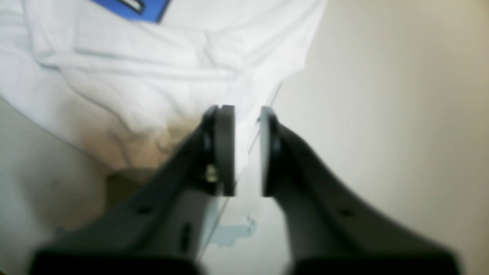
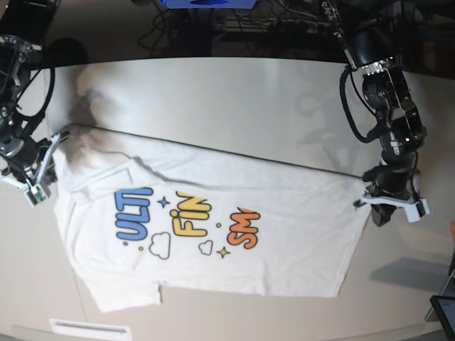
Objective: Fold the T-shirt properly
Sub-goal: 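Lower the held shoulder edge onto the table with both grippers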
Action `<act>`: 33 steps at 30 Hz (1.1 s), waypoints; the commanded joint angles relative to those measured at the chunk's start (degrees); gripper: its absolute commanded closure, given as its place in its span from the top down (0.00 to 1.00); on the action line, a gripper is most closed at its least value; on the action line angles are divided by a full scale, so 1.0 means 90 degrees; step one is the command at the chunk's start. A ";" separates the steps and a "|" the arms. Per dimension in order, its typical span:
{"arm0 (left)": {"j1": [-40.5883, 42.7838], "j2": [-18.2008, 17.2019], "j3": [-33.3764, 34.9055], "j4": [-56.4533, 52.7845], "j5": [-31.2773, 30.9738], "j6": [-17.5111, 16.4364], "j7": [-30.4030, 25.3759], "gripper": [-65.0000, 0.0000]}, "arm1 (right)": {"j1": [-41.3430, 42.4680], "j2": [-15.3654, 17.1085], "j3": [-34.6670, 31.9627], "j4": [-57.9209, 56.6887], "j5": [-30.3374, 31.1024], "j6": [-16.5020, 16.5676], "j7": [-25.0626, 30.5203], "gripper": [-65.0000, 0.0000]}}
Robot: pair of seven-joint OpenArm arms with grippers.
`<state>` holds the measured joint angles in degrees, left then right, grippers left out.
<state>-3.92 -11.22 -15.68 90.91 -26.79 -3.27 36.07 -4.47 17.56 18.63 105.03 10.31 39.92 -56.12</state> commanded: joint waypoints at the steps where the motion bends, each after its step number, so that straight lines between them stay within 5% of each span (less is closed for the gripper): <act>1: -0.0106 -0.0116 -0.0011 0.0013 0.0217 0.0026 -0.0331 0.00 | 0.0023 -0.0051 0.0015 0.0095 -0.0085 0.0009 0.0145 0.01; 5: -0.0292 -0.0116 0.0038 -0.0436 0.1184 0.0026 -0.0292 0.00 | -0.0055 -0.0618 -0.0053 0.0076 -0.1003 0.0009 0.0145 0.03; 13: -0.0712 -0.0203 0.0605 -0.1432 0.2297 0.0016 -0.0321 0.00 | -0.0143 -0.0940 -0.1255 -0.0159 -0.1931 0.0009 0.0340 0.03; 24: -0.0839 -0.0233 0.1269 -0.2497 0.2473 -0.0326 -0.0272 0.00 | -0.0006 -0.1272 -0.1245 -0.1604 -0.2801 0.0009 0.0946 0.03; 33: 0.0382 -0.0203 0.1269 -0.1208 0.2483 -0.0326 0.0246 0.00 | -0.0280 -0.1214 -0.0630 -0.1575 -0.2869 0.0009 0.0897 0.03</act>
<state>-0.82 -12.82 -4.19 79.90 -4.51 -6.00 35.31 -5.56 5.96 12.47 91.98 -11.90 39.18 -41.41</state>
